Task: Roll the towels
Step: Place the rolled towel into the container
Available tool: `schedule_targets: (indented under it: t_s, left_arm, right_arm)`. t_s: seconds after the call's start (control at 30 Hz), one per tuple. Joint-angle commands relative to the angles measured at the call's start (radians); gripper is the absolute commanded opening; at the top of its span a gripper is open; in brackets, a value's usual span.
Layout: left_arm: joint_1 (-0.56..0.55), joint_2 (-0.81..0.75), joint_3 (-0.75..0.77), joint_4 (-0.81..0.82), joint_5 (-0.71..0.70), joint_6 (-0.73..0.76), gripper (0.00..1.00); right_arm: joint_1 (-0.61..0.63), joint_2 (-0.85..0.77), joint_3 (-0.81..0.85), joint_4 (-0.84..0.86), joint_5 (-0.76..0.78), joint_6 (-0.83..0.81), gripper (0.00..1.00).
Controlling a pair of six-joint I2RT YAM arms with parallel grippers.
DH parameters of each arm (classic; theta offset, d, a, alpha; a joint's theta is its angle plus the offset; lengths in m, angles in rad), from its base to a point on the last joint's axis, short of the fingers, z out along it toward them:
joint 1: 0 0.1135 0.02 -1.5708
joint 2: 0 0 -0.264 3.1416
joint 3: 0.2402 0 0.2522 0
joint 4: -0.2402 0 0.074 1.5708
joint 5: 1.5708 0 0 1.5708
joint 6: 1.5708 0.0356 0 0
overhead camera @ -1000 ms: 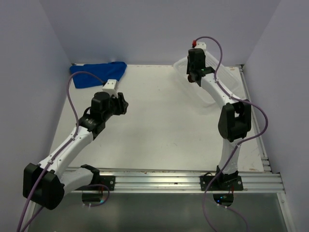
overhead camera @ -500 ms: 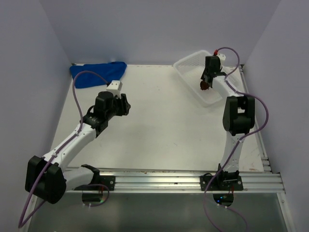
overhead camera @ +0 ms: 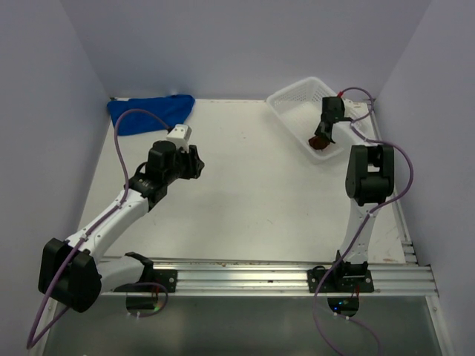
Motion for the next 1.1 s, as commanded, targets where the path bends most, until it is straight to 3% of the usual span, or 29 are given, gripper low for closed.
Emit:
schedule_targets:
  t_s: [0.0,0.13,0.27,0.43,0.63,1.07]
  left_arm:
    - [-0.005,-0.007,0.021,0.046,0.018,0.022,0.49]
    - [-0.005,-0.006,0.019,0.041,0.016,0.023,0.49]
    - [-0.005,-0.007,0.021,0.034,0.010,0.023,0.50]
    - [-0.003,-0.004,0.033,0.009,0.002,0.029,0.50]
    - [-0.003,-0.010,0.036,0.000,0.001,0.031,0.50]
    - [-0.002,-0.015,0.047,-0.008,0.014,0.028,0.52]
  right_arm:
    - [-0.018,0.011,-0.004,-0.044,-0.009,0.020,0.21]
    - [-0.023,0.024,0.000,-0.083,-0.021,0.029,0.32]
    - [-0.027,0.052,0.023,-0.114,-0.033,0.028,0.50]
    - [-0.027,0.060,0.045,-0.136,-0.029,0.020,0.62]
    - [-0.027,0.069,0.109,-0.185,-0.042,0.003,0.70]
    - [-0.027,0.032,0.203,-0.292,-0.039,-0.004,0.77]
